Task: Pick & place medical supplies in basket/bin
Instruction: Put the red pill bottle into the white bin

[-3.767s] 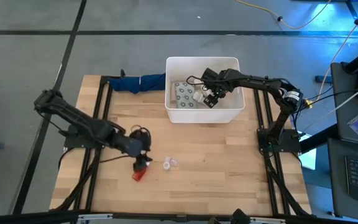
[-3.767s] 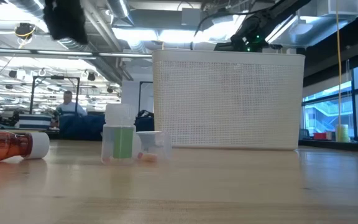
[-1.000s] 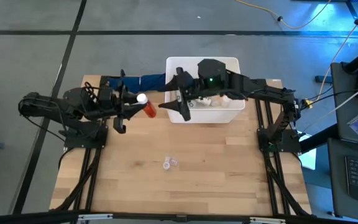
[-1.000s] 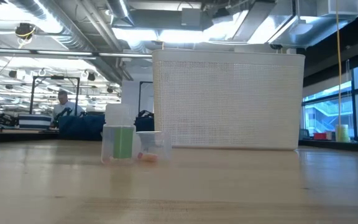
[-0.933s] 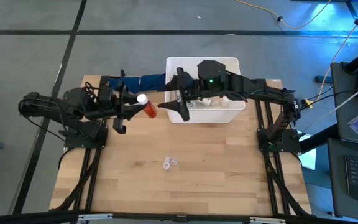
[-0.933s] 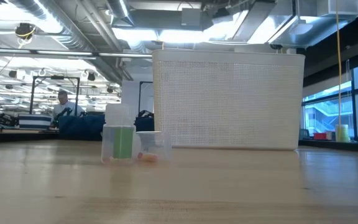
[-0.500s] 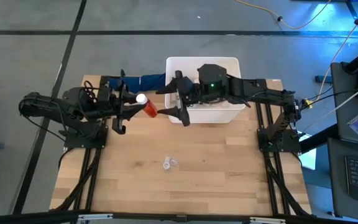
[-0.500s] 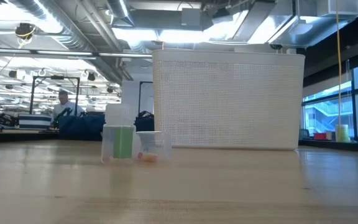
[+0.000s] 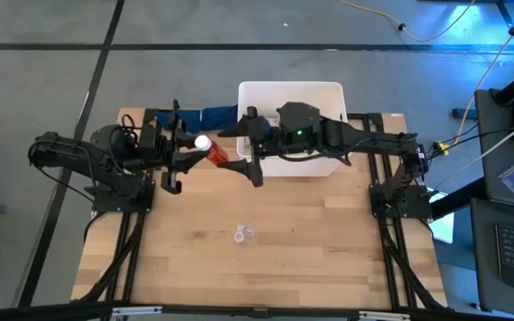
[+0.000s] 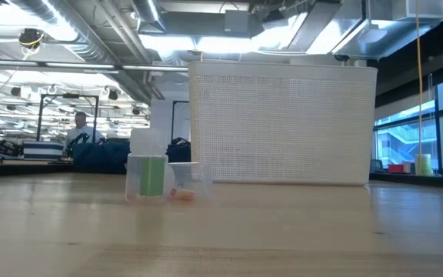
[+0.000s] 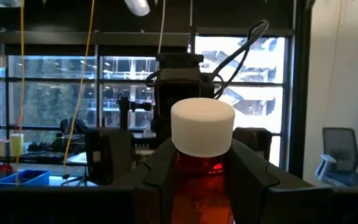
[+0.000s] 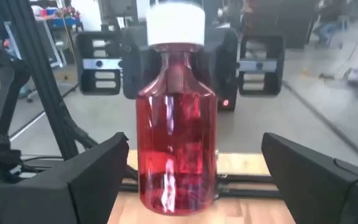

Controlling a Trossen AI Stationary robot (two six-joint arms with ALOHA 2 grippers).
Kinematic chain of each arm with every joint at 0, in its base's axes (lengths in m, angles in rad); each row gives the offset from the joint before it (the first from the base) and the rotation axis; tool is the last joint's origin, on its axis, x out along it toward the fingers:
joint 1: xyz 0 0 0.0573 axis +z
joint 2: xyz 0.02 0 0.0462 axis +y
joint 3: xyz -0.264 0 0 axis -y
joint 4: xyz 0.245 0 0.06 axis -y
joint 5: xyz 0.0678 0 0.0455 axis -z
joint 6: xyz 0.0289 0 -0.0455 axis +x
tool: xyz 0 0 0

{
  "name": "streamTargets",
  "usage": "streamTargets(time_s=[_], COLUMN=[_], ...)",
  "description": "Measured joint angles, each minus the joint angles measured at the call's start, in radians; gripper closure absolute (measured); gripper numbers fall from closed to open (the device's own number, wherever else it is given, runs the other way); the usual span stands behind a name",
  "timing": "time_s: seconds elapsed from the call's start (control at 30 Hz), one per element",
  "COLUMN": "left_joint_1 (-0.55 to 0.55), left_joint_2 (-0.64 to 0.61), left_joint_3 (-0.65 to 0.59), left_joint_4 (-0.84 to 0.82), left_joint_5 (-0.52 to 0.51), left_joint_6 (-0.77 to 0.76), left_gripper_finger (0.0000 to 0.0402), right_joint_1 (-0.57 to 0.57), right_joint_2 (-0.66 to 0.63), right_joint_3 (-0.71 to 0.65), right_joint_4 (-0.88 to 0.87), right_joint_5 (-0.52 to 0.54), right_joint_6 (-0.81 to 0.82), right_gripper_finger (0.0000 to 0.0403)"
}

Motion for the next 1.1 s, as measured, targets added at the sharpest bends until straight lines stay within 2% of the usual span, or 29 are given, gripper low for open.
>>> streamTargets(time_s=[0.17, 0.37, 0.47, 0.83, 1.1], left_joint_1=[0.0, 0.0, 0.0, 0.0, 0.0], left_joint_2=[0.011, 0.013, 0.016, 0.029, 0.029], left_joint_3=[0.0, 0.0, 0.0, 0.0, 0.0], left_joint_4=[0.0, 0.002, 0.004, 0.027, 0.026], left_joint_5=[-0.013, -0.105, -0.111, -0.105, -0.106], left_joint_6=[0.02, 0.047, 0.048, 0.048, 0.047], left_gripper_finger=[0.03, 0.03, 0.03, 0.03, 0.0288], right_joint_1=[-0.001, 0.005, 0.006, 0.006, 0.005], right_joint_2=[0.013, 0.013, 0.013, 0.035, 0.035], right_joint_3=[0.0, 0.0, 0.0, 0.0, 0.0], right_joint_4=[-0.005, -0.005, -0.004, -0.005, -0.001], right_joint_5=[-0.004, -0.005, -0.005, -0.004, 0.0], right_joint_6=[0.026, 0.027, 0.028, 0.026, 0.02], right_gripper_finger=[0.0035, 0.0039, 0.0049, 0.0106, 0.0183])
